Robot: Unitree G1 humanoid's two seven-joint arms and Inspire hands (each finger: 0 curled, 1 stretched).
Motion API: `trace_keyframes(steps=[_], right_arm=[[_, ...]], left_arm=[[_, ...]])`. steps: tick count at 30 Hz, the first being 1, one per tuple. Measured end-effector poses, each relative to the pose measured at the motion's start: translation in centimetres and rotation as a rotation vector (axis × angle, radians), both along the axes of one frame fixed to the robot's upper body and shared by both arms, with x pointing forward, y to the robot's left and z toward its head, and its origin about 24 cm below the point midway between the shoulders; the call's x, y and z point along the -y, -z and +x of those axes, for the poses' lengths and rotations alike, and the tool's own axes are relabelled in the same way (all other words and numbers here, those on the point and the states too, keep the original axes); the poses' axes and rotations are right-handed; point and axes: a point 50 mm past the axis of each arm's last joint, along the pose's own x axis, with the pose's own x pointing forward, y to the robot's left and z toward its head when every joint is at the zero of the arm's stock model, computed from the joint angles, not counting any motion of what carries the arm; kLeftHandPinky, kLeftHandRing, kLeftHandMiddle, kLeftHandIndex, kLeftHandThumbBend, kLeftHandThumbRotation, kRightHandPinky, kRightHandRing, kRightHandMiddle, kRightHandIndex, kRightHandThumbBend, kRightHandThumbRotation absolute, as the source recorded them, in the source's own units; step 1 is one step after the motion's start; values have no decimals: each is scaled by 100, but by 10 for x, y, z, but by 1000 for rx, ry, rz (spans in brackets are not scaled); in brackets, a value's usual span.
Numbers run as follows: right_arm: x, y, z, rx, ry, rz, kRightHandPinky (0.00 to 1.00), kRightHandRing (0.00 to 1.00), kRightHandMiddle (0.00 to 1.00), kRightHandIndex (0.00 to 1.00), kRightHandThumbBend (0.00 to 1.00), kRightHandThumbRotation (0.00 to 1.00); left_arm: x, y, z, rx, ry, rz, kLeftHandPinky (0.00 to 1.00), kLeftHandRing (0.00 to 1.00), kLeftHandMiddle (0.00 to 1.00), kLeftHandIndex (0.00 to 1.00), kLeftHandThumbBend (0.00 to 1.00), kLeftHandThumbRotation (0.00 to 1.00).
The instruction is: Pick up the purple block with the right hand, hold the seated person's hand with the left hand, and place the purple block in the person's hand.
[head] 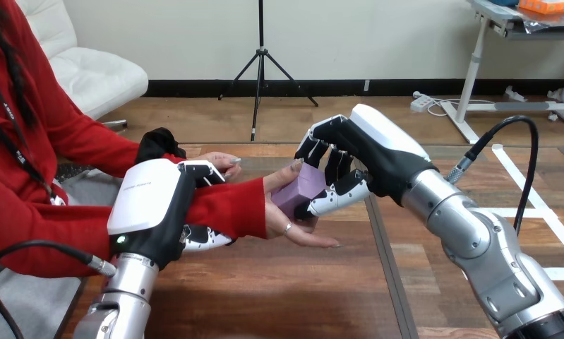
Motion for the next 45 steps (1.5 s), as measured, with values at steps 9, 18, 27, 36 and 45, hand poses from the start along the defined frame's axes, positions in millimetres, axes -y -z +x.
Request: trace_keyframes(steps=[9,18,27,36,45], right_arm=[[0,-5,-1,4,-12,6,32,36,42,46,63,0],[-1,-8,-2,5,-18,14,32,36,42,47,64,0],[-1,-8,-1,-1,-16,17,37,42,47,50,67,0],[0,-7,-1,-17,-9,18,40,47,51,54,64,0],[2,-7,-1,-35,-10,22,44,51,55,58,57,28]], left_arm=[[0,-2,2,8,1,-1,36,42,47,47,77,0],[0,-3,2,16,-1,-2,36,42,48,48,78,0],[0,-4,2,17,2,7,40,47,53,52,77,16],[0,-10,4,-15,34,62,48,59,63,62,84,38],[-3,-16,5,-57,60,100,55,65,70,69,91,51]])
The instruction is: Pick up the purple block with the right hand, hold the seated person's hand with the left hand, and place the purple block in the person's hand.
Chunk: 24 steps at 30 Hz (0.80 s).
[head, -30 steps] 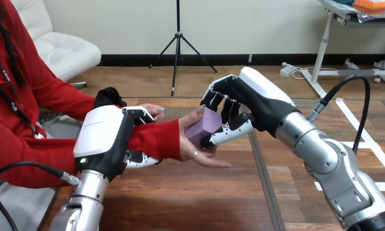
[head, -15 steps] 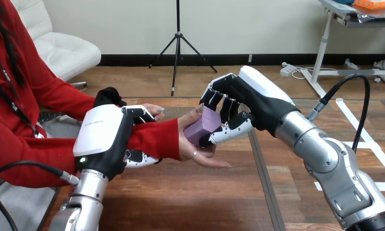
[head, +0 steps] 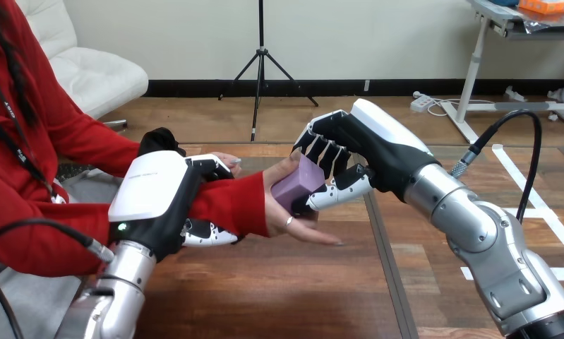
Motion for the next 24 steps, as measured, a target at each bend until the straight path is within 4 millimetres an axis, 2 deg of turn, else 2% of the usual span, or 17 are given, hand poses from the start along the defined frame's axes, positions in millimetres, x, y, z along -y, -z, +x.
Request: trace_keyframes(steps=[7,8,9,16,24], right_arm=[[1,0,0,-5,-2,-8,48,56,59,61,60,57],[2,0,0,-5,-2,-9,49,57,61,62,62,65],[2,0,0,-4,-2,-9,50,58,61,62,63,68],[2,0,0,-7,-6,-14,52,61,65,66,71,88],[0,1,-1,-11,-27,-19,52,60,65,69,79,97]], left_arm=[[1,-5,0,-22,21,-3,58,68,72,72,97,59],[1,-5,0,-23,24,-2,59,68,73,73,98,61],[2,-5,0,-25,27,-2,59,69,73,73,99,61],[5,-10,-2,-38,52,-39,63,72,75,76,100,67],[13,-18,-4,-32,93,-79,67,75,78,78,100,72]])
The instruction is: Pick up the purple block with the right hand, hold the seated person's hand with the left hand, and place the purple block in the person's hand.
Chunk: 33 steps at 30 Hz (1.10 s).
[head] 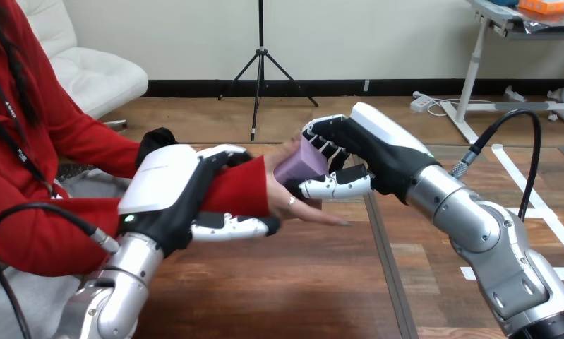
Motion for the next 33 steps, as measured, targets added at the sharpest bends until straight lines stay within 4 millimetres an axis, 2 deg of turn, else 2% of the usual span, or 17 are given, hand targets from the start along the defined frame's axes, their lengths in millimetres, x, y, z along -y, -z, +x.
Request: trace_keyframes(steps=[14,33], right_arm=[[-2,3,-4,4,-37,12,53,62,66,69,86,100],[-1,10,-5,-23,-41,13,56,65,69,70,88,100]], left_arm=[[4,-1,-6,-41,41,-25,80,82,84,82,100,80],[0,15,-17,-113,32,-28,85,88,90,88,100,94]])
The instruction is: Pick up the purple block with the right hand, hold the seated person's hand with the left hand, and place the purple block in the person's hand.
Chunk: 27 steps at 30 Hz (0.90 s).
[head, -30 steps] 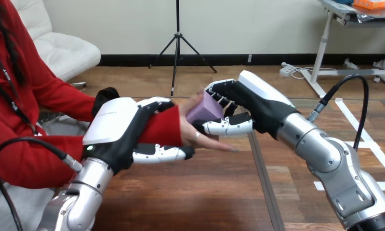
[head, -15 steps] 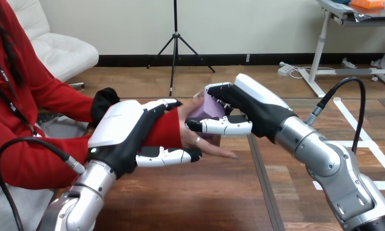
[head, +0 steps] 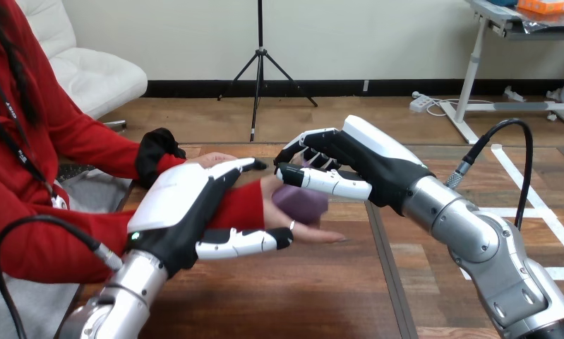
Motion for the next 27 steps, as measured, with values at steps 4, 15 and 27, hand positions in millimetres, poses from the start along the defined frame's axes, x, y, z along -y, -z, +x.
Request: trace_keyframes(steps=[4,15,27], right_arm=[[0,1,-1,-6,0,7,56,66,69,70,90,100],[2,8,-4,-32,1,29,57,68,71,71,93,100],[5,16,-11,-59,6,51,58,69,71,72,92,100]], left_arm=[[-1,4,-3,-14,-4,2,86,90,91,89,100,98],[-4,12,-12,-19,-14,-4,84,93,93,91,100,100],[-4,16,-20,16,-21,-32,80,89,91,90,100,100]])
